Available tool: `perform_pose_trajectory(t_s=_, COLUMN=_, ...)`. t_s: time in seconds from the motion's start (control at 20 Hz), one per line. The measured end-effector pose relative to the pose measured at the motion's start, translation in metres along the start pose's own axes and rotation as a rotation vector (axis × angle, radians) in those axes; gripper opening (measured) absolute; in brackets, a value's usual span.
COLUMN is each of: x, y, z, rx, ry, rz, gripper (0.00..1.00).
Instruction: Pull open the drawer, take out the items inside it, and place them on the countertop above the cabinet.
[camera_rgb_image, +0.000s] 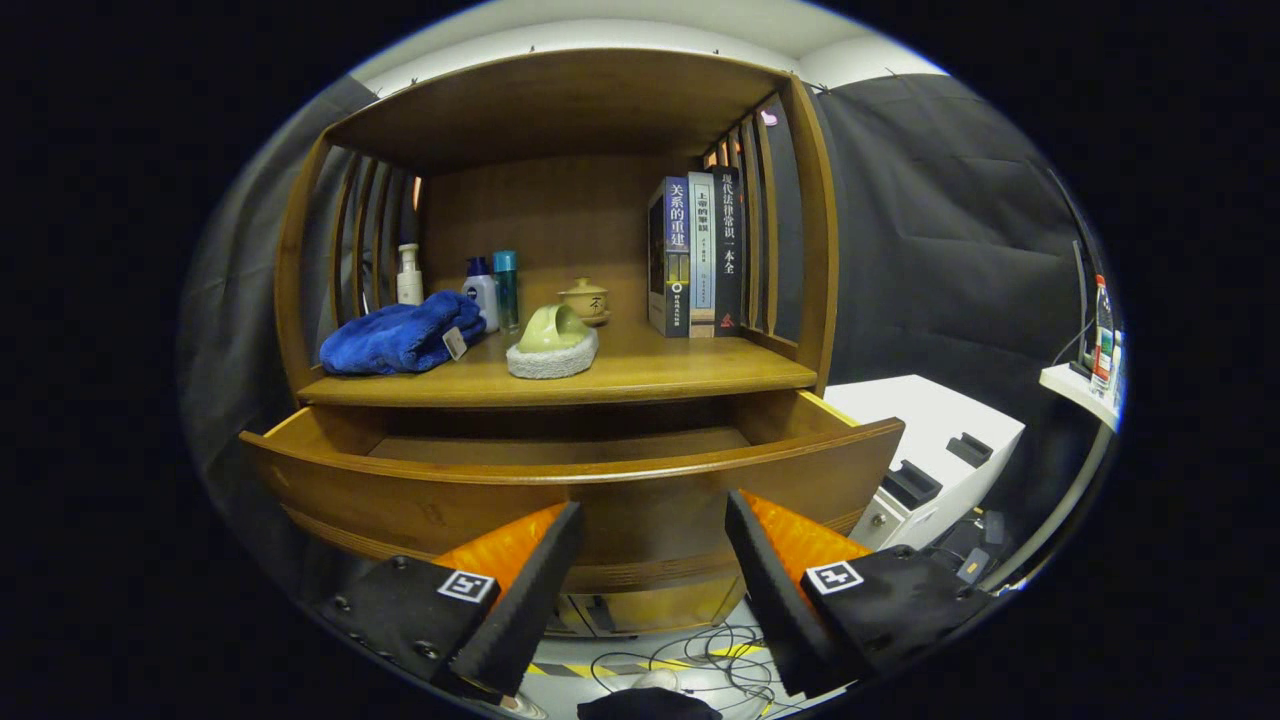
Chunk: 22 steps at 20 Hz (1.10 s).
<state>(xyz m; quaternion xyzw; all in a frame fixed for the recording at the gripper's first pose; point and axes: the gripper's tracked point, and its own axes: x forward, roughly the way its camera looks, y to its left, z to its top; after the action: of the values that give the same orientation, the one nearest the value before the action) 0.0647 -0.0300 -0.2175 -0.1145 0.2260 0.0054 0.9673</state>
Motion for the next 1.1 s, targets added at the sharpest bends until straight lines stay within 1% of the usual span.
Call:
perform_pose_trajectory(t_s=0.2, x=0.017, y=0.003, z=0.004, rx=0.025, ry=0.006, rz=0.009, gripper=0.97)
perform_pose_trajectory(t_s=0.55, x=0.039, y=0.006, z=0.012, rx=0.007, ry=0.016, rz=0.011, gripper=0.97)
perform_pose_trajectory(t_s=1.1, x=0.07, y=0.011, z=0.021, rx=0.019, ry=0.017, rz=-0.014, gripper=0.97)
